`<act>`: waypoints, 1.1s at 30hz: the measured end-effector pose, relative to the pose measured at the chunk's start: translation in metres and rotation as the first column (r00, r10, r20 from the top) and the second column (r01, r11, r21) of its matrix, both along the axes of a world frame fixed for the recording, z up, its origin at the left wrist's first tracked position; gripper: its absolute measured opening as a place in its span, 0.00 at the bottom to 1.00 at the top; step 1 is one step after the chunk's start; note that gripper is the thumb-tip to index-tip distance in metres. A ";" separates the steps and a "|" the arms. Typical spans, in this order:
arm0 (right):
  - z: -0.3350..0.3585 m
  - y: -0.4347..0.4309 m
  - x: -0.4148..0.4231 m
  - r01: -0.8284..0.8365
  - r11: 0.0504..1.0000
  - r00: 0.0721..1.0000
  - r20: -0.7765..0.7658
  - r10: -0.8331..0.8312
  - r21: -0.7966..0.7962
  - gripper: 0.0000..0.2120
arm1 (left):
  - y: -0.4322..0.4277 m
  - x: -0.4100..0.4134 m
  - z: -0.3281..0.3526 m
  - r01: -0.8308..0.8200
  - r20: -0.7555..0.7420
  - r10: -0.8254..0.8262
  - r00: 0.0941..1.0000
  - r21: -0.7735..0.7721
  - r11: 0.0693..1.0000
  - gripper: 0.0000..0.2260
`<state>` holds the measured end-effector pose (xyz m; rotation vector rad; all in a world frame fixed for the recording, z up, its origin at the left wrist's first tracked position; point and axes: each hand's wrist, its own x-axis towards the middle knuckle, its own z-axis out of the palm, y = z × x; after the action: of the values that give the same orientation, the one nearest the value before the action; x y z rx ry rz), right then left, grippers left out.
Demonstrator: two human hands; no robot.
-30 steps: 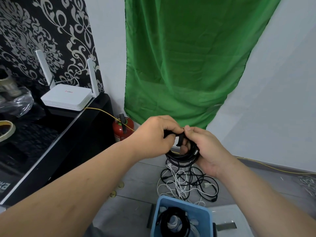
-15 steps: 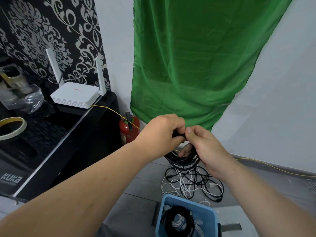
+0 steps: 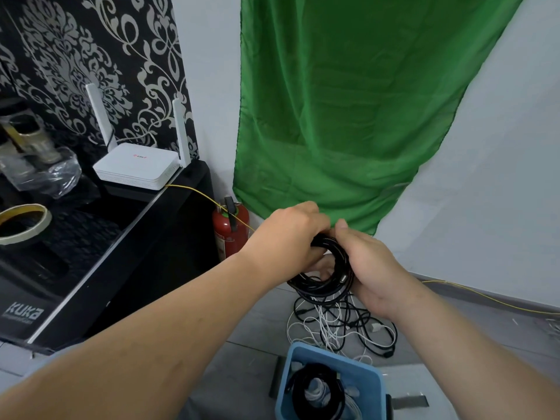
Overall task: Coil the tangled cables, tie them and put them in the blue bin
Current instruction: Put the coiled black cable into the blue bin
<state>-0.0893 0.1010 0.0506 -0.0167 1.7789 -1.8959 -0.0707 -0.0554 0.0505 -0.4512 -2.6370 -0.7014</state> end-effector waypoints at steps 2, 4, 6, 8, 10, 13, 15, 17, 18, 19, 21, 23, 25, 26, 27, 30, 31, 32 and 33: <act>0.003 0.001 -0.002 0.004 1.000 1.000 0.024 -0.003 -0.017 0.22 | 0.001 -0.001 0.000 -0.016 -0.010 0.015 1.000 -0.012 1.000 0.06; 0.003 0.005 -0.005 0.022 1.000 0.999 0.036 -0.022 -0.009 0.20 | 0.002 -0.002 0.001 -0.043 -0.001 0.043 0.999 0.002 0.999 0.05; 0.001 0.008 -0.007 0.029 0.999 0.997 0.064 -0.031 0.021 0.20 | 0.002 -0.002 0.001 -0.080 0.021 0.080 0.997 0.021 0.997 0.06; 0.000 0.010 -0.006 0.038 0.999 0.995 0.093 -0.040 0.023 0.19 | 0.005 -0.001 0.001 -0.113 0.035 0.113 0.993 0.017 0.993 0.07; 0.000 0.012 -0.007 0.053 0.999 0.994 0.093 -0.053 -0.004 0.16 | 0.007 0.000 0.001 -0.130 0.031 0.129 0.991 0.035 0.991 0.06; 0.001 0.013 -0.009 0.040 0.997 0.990 0.141 -0.030 -0.062 0.15 | 0.008 -0.002 0.000 -0.114 0.028 0.112 0.993 0.094 0.989 0.06; 0.000 0.015 -0.011 0.041 0.994 0.985 0.173 -0.023 -0.101 0.15 | 0.008 -0.003 -0.003 -0.098 0.050 0.092 0.994 0.142 0.985 0.06; -0.001 0.015 -0.011 0.038 0.991 0.984 0.175 -0.015 -0.126 0.14 | 0.009 -0.003 -0.005 -0.098 0.072 0.087 0.994 0.174 0.980 0.06; -0.002 0.014 -0.010 0.034 0.991 0.986 0.168 -0.012 -0.127 0.13 | 0.010 -0.002 -0.006 -0.102 0.080 0.088 0.993 0.187 0.977 0.07; -0.002 0.014 -0.010 0.034 0.992 0.987 0.163 -0.013 -0.124 0.13 | 0.010 -0.001 -0.006 -0.109 0.085 0.094 0.992 0.200 0.974 0.07; -0.004 0.013 -0.010 0.043 0.992 0.987 0.160 -0.024 -0.117 0.13 | 0.011 -0.001 -0.007 -0.121 0.090 0.103 0.991 0.220 0.968 0.08; -0.005 0.012 -0.011 0.049 0.993 0.990 0.140 -0.034 -0.103 0.12 | 0.010 -0.001 -0.008 -0.121 0.089 0.103 0.991 0.240 0.963 0.09; -0.004 0.012 -0.012 0.052 0.995 0.994 0.102 -0.043 -0.089 0.12 | 0.010 -0.001 -0.006 -0.135 0.103 0.112 0.988 0.260 0.956 0.12; -0.003 0.013 -0.011 0.058 0.995 0.995 0.083 -0.050 -0.086 0.11 | 0.010 -0.001 -0.004 -0.152 0.121 0.124 0.985 0.265 0.952 0.15; -0.002 0.014 -0.011 0.065 0.995 0.996 0.065 -0.060 -0.082 0.11 | 0.010 0.000 -0.002 -0.173 0.148 0.137 0.979 0.268 0.948 0.20; 0.000 0.015 -0.008 0.059 0.998 0.998 -0.027 -0.060 -0.024 0.11 | 0.007 0.000 0.001 -0.195 0.197 0.144 0.970 0.276 0.941 0.23; 0.001 0.014 -0.007 0.058 0.998 0.997 -0.060 -0.057 0.007 0.11 | 0.007 0.000 0.001 -0.185 0.189 0.136 0.972 0.268 0.945 0.19; 0.001 0.014 -0.006 0.056 0.998 0.995 -0.087 -0.052 0.037 0.11 | 0.007 0.001 0.001 -0.178 0.185 0.132 0.974 0.259 0.949 0.16; 0.002 0.013 -0.005 0.053 0.997 0.993 -0.106 -0.046 0.058 0.10 | 0.008 0.002 0.001 -0.181 0.188 0.136 0.973 0.252 0.951 0.13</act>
<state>-0.0947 0.1139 0.0524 -0.0511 1.9222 -1.9062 -0.0690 -0.0476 0.0516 -0.1034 -2.6391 -1.0650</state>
